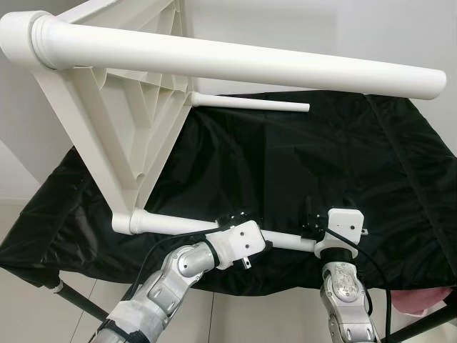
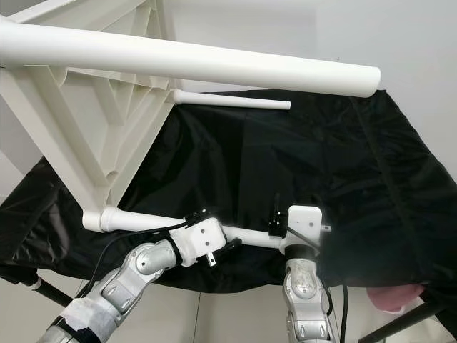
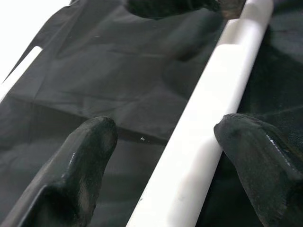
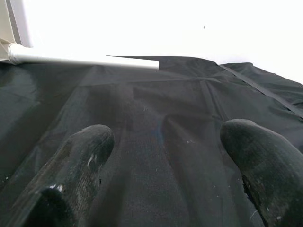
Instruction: Building children table
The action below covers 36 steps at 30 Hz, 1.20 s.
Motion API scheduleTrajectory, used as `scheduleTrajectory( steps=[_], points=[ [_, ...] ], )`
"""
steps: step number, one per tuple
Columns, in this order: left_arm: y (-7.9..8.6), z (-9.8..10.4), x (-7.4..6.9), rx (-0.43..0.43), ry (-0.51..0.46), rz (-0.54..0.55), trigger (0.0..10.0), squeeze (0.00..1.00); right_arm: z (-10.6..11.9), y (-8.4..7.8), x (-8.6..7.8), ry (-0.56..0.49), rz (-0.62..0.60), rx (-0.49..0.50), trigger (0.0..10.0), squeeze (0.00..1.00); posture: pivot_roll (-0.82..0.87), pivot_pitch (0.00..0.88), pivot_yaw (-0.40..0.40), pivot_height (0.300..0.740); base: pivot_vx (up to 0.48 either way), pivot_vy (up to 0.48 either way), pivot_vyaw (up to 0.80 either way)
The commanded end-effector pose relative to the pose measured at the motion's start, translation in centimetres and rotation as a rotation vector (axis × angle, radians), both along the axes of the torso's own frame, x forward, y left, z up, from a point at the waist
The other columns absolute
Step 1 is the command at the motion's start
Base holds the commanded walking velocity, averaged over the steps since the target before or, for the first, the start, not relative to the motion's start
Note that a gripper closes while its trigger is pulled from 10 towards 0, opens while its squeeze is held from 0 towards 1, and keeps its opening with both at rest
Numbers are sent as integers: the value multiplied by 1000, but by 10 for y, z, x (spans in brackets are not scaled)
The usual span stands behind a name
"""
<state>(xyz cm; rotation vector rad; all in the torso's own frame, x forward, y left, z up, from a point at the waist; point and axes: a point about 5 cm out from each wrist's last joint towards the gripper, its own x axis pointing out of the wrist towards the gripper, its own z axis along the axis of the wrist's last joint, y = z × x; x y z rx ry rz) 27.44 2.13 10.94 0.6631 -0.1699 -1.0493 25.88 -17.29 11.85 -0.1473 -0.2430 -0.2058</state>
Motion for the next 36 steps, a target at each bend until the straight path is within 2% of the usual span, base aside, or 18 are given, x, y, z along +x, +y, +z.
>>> scheduleTrajectory(
  steps=[1,2,5,13,14,21,27,30,31,32,33,34,36],
  points=[
    [4,-13,6,58,3,75,10000,0,1,1,2,4,-7,6,10000,0,-72,38,104,740,0,0,0],
    [4,-13,6,58,3,75,10000,0,1,1,2,4,-7,6,10000,0,-72,38,104,740,0,0,0],
    [-6,-7,18,50,-21,105,10000,0,1,3,3,2,-9,13,10000,0,-75,38,106,740,0,0,0],
    [-20,2,30,43,-51,132,10000,0,1,4,3,4,-9,16,10000,0,-74,43,103,740,0,0,0],
    [-24,9,39,27,-69,182,10000,0,1,5,3,3,-8,18,10000,0,-75,48,104,740,0,0,0],
    [-20,14,50,1,-81,266,10000,0,0,7,2,10,-8,23,10000,0,-70,55,102,740,0,0,0],
    [-16,12,51,-32,-70,300,10000,0,-1,8,2,16,-5,24,10000,0,-70,55,102,740,0,0,0],
    [-6,10,46,-109,-15,332,10000,0,-1,8,2,17,-1,24,10000,0,-70,55,102,740,0,0,0],
    [-6,10,46,-109,-15,332,10000,0,-1,8,2,17,-1,24,10000,0,-70,55,102,740,0,0,0],
    [-4,10,40,-158,16,306,10000,0,-1,8,2,17,0,24,10000,0,-64,55,95,740,0,0,0],
    [-4,10,40,-158,16,306,10000,0,-1,8,2,17,0,24,10000,0,-64,55,95,740,0,0,0],
    [-1,10,34,-197,47,271,10000,0,-1,7,2,17,1,23,10000,0,-60,55,92,740,0,0,0],
    [-1,10,34,-197,47,271,10000,0,-1,7,2,17,1,23,10000,0,-60,55,92,740,0,0,0]
  ],
)
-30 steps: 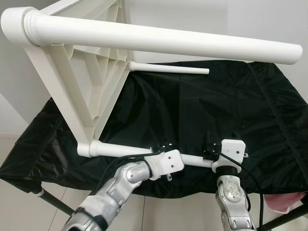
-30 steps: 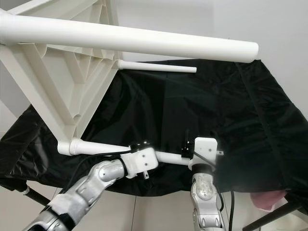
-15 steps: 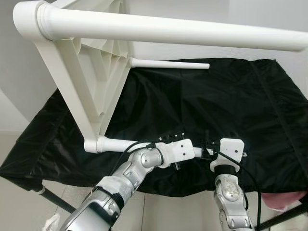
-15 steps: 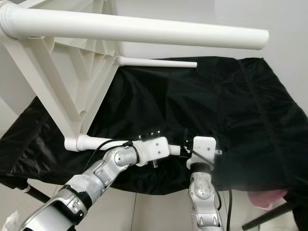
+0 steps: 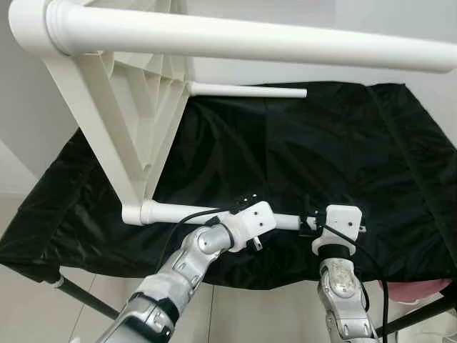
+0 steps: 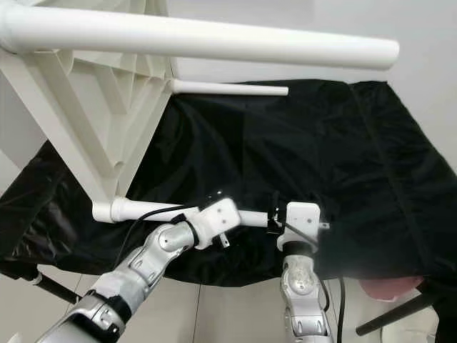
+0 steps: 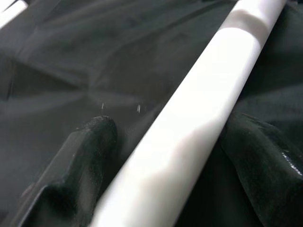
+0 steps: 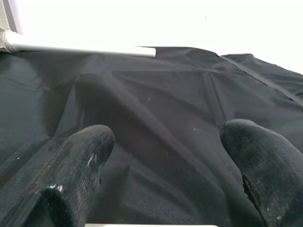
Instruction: Building children table
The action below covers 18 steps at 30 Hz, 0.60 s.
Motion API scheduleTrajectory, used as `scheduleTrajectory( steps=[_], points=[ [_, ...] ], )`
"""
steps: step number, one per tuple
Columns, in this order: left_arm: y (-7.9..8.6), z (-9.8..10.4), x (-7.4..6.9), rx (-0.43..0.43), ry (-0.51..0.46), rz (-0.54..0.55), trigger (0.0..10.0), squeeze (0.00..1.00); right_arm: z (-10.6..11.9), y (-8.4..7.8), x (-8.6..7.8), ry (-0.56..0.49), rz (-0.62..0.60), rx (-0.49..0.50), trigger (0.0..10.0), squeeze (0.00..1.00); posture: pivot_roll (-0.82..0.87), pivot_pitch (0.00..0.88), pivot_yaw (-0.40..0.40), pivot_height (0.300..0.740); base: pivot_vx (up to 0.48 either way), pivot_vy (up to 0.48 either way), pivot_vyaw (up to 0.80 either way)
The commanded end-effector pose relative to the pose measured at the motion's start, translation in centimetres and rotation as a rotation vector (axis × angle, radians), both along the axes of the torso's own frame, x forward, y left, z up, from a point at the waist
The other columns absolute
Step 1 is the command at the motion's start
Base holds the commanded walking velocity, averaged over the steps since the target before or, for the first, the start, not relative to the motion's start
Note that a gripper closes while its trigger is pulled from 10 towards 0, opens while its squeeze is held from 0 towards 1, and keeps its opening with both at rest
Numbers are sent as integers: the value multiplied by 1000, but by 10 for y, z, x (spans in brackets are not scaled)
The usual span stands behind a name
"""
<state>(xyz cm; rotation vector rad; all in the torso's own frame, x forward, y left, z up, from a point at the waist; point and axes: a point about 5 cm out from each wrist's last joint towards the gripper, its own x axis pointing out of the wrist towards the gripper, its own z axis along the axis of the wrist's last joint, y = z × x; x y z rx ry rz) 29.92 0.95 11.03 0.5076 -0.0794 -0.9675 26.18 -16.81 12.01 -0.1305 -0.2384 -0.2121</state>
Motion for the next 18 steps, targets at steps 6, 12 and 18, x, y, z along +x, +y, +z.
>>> scheduleTrajectory(
  steps=[6,12,18],
  points=[
    [41,20,-20,-289,13,123,10000,0,-1,1,-2,1,16,-15,10000,0,-49,53,83,740,0,0,0],
    [61,32,-30,-378,5,188,10000,0,0,-1,-2,-7,22,-32,10000,0,-36,46,66,740,0,0,0],
    [71,29,-33,-396,9,278,10000,0,0,-2,-2,-9,25,-36,10000,0,-35,47,64,740,0,0,0]
  ],
)
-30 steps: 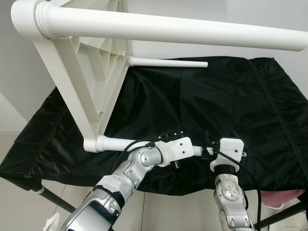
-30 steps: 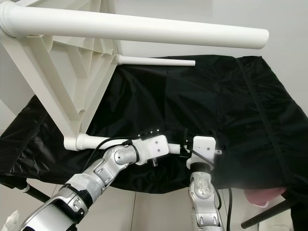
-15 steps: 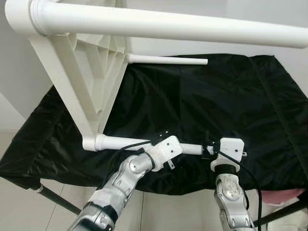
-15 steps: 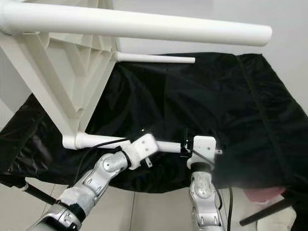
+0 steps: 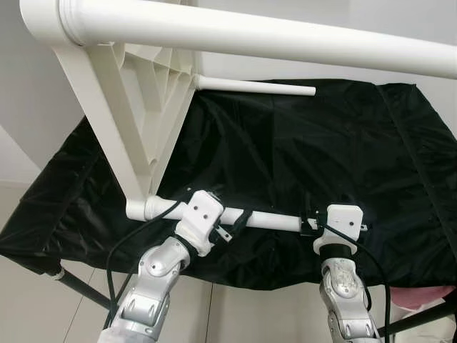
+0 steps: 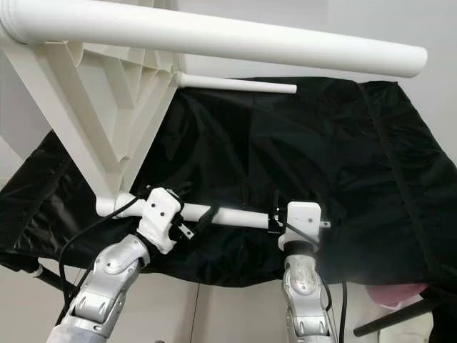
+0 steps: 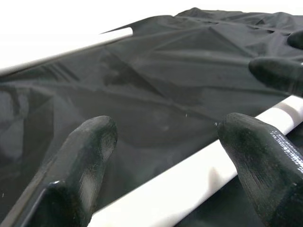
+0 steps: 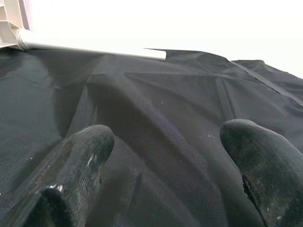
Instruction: Building children table
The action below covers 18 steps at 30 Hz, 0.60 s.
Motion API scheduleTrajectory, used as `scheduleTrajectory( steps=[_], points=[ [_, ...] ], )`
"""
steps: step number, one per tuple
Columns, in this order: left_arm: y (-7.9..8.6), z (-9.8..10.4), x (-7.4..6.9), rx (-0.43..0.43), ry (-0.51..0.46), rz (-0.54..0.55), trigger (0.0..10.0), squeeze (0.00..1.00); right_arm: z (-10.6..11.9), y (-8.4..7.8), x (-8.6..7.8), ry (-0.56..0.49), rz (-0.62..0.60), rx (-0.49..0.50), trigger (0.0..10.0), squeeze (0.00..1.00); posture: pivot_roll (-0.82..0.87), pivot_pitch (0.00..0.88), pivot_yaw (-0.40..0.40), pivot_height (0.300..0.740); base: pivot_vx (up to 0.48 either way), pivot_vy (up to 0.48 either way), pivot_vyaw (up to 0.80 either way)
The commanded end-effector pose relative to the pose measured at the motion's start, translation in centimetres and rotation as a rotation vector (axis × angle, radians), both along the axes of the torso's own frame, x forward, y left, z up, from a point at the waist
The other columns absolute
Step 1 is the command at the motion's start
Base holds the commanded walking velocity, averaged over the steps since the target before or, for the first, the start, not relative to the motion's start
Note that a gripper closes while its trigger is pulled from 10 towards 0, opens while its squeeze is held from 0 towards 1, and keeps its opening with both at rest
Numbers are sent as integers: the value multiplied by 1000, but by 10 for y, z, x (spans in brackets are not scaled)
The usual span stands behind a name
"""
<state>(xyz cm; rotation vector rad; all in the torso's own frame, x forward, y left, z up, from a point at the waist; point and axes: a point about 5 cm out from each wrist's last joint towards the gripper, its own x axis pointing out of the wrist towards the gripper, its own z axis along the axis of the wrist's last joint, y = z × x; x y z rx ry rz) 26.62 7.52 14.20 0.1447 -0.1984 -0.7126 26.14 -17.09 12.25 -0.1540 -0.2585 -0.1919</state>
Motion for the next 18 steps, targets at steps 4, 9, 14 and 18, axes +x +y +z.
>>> scheduleTrajectory(
  steps=[4,9,14,18],
  points=[
    [25,-14,1,-40,52,238,10000,0,1,1,-3,-8,11,6,10000,0,-40,45,63,740,0,0,0],
    [32,-13,1,-84,70,273,10000,0,4,1,-4,-14,14,15,10000,0,-44,45,63,740,0,0,0],
    [39,-17,4,-89,135,312,10000,0,7,2,-1,-19,23,17,10000,0,-47,38,62,740,0,0,0],
    [39,-17,3,-89,143,309,10000,0,7,1,1,-21,21,16,10000,0,-46,32,63,740,0,0,0]
  ],
)
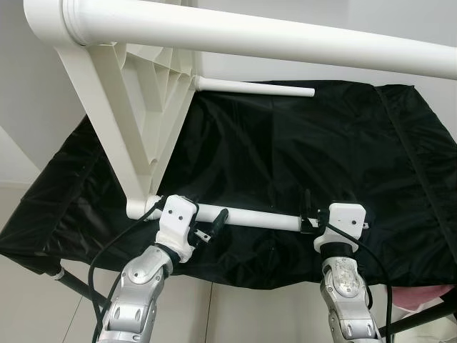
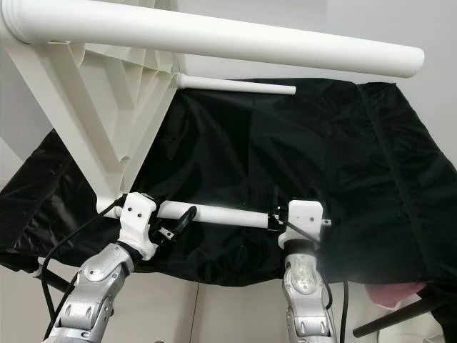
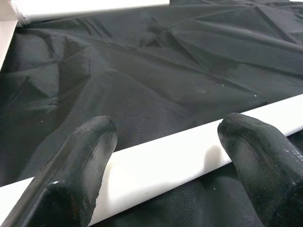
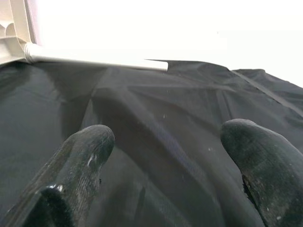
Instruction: Building children table
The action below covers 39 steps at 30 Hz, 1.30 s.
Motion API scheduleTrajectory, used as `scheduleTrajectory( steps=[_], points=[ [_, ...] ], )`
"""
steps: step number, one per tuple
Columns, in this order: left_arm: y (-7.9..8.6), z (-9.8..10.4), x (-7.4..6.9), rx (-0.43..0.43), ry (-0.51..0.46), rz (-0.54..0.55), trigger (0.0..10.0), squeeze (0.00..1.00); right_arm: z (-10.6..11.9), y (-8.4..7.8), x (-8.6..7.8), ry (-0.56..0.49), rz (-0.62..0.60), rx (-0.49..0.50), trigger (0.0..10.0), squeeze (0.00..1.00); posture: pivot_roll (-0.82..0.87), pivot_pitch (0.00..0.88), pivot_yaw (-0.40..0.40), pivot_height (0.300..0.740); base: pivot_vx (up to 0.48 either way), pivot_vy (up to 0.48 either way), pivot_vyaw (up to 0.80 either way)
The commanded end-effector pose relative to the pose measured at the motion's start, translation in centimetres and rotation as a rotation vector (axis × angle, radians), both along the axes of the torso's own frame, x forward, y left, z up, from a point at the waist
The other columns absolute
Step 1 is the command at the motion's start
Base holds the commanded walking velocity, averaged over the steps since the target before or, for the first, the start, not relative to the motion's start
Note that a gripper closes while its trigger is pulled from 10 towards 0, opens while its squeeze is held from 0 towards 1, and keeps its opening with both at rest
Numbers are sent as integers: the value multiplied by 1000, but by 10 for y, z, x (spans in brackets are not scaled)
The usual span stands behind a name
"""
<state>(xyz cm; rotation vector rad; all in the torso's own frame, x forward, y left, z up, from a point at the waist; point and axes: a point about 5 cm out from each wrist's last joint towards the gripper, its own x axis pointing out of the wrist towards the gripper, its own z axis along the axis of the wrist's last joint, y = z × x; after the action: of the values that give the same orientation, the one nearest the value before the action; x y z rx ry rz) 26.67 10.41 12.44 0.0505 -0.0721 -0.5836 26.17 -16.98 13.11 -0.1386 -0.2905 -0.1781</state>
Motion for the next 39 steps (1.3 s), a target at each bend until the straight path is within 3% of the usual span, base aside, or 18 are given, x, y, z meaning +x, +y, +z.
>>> scheduleTrajectory(
  steps=[1,23,39],
  points=[
    [10,1,3,-21,8,179,10000,0,-2,1,1,10,3,6,10000,0,-45,28,63,740,0,0,0],
    [11,3,9,-7,4,176,10000,0,-3,5,7,17,22,6,10000,0,-39,0,46,740,-242,0,0],
    [12,8,12,15,-39,210,10000,0,-3,7,9,15,36,0,10000,0,-33,0,29,740,0,0,0]
  ],
)
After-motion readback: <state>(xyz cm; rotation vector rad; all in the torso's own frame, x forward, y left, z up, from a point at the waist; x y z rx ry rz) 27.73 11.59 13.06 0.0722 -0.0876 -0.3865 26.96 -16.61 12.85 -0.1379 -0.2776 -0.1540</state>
